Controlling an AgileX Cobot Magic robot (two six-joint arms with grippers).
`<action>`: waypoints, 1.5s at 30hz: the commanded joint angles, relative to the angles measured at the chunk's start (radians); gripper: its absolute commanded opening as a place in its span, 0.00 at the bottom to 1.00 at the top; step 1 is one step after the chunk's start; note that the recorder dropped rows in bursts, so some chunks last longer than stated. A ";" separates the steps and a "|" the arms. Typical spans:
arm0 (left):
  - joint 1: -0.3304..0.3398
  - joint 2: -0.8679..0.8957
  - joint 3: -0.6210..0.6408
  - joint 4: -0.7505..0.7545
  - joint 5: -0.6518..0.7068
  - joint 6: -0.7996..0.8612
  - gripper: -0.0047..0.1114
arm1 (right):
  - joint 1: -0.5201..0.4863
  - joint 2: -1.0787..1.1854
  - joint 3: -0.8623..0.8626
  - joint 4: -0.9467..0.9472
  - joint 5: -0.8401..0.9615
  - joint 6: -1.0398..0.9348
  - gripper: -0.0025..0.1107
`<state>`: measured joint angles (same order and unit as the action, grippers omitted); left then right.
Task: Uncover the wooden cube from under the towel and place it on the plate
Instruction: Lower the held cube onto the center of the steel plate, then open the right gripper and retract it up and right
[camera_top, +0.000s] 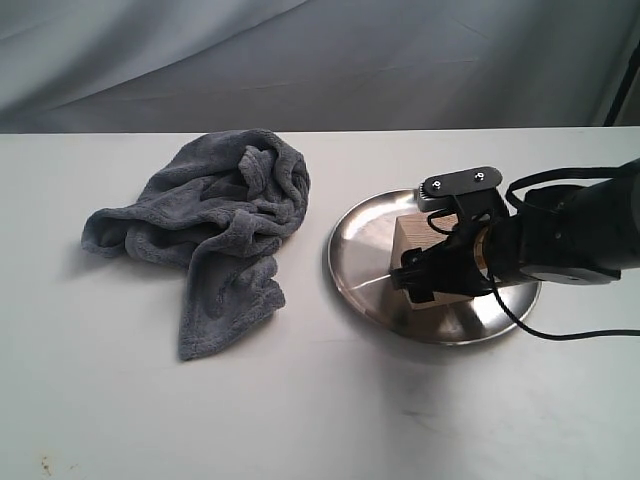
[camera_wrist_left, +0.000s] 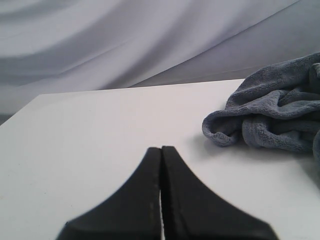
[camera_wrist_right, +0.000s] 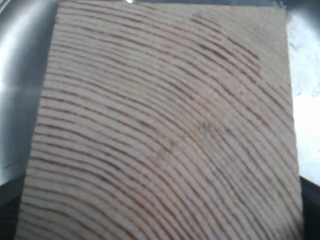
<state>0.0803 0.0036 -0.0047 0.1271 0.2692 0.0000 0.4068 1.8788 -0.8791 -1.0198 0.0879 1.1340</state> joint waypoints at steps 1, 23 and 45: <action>-0.003 -0.004 0.005 -0.011 -0.002 0.000 0.04 | 0.001 -0.002 -0.006 -0.016 -0.035 -0.004 0.73; -0.003 -0.004 0.005 -0.011 -0.002 0.000 0.04 | 0.001 -0.140 -0.008 -0.078 -0.027 -0.004 0.76; -0.003 -0.004 0.005 -0.011 -0.002 0.000 0.04 | 0.001 -0.230 -0.267 0.087 0.320 -0.100 0.36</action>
<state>0.0803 0.0036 -0.0047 0.1271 0.2692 0.0000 0.4068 1.6585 -1.0884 -0.9731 0.2855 1.1120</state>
